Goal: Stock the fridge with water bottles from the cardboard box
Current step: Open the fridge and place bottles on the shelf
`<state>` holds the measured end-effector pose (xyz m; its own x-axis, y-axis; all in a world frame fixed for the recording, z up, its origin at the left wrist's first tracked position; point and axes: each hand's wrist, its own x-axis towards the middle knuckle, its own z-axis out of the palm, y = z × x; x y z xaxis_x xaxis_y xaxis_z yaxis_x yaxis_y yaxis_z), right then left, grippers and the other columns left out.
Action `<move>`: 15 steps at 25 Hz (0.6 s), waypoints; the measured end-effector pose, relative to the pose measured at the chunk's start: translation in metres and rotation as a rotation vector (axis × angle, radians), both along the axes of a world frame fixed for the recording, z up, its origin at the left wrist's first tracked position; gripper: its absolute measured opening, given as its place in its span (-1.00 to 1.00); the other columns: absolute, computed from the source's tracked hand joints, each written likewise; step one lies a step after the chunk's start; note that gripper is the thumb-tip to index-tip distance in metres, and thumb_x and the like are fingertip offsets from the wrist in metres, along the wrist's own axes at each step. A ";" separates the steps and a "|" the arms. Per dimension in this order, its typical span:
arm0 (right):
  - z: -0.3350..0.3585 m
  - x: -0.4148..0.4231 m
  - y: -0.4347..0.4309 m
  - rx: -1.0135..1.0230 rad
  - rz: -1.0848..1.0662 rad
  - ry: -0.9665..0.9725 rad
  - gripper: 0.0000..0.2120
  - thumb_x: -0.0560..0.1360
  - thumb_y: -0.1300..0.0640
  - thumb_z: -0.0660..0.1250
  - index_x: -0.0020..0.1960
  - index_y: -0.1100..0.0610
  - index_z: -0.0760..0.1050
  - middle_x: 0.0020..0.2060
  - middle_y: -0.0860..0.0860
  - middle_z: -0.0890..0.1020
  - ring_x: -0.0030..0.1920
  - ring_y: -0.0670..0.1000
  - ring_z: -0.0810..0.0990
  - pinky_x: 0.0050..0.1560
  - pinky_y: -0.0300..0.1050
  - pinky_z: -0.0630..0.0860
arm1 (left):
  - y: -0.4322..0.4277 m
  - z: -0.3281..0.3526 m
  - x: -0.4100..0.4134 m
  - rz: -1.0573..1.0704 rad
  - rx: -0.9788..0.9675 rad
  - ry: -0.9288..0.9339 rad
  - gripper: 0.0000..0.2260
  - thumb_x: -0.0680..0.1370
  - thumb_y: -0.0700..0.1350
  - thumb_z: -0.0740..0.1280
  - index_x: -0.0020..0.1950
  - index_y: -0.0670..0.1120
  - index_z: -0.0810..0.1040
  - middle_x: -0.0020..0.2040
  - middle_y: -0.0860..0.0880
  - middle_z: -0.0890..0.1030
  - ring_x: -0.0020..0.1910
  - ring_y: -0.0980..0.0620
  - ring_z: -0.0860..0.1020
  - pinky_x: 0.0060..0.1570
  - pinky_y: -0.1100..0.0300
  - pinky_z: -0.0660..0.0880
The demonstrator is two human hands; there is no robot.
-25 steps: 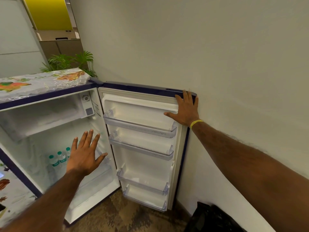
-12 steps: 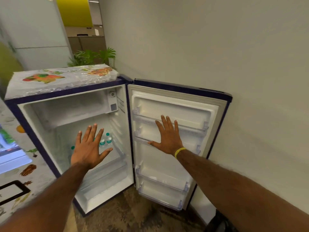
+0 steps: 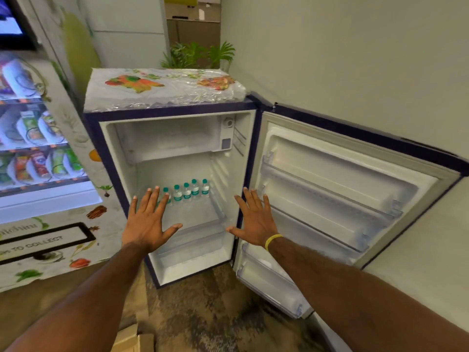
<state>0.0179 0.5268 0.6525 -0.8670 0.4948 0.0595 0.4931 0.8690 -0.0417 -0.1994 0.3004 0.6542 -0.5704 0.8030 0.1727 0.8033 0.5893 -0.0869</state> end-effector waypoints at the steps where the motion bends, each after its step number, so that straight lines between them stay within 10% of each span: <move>1: -0.005 -0.013 0.003 -0.013 0.015 -0.006 -0.04 0.41 -0.48 0.16 0.60 0.02 -0.03 0.59 0.11 -0.08 0.58 0.14 -0.15 0.47 0.22 -0.35 | 0.000 -0.005 -0.008 0.018 -0.011 -0.022 -0.12 0.45 0.51 -0.14 0.59 -0.05 0.09 0.59 -0.13 0.03 0.57 -0.12 0.00 0.49 -0.13 -0.22; 15: -0.083 -0.175 0.085 -0.120 0.235 -0.179 -0.03 0.40 -0.50 0.11 0.60 -0.02 -0.13 0.59 0.08 -0.15 0.58 0.11 -0.18 0.50 0.25 -0.27 | 0.051 -0.063 -0.086 0.273 -0.073 -0.135 -0.16 0.48 0.50 -0.06 0.59 0.01 -0.12 0.60 -0.09 -0.14 0.57 -0.09 -0.15 0.51 -0.10 -0.17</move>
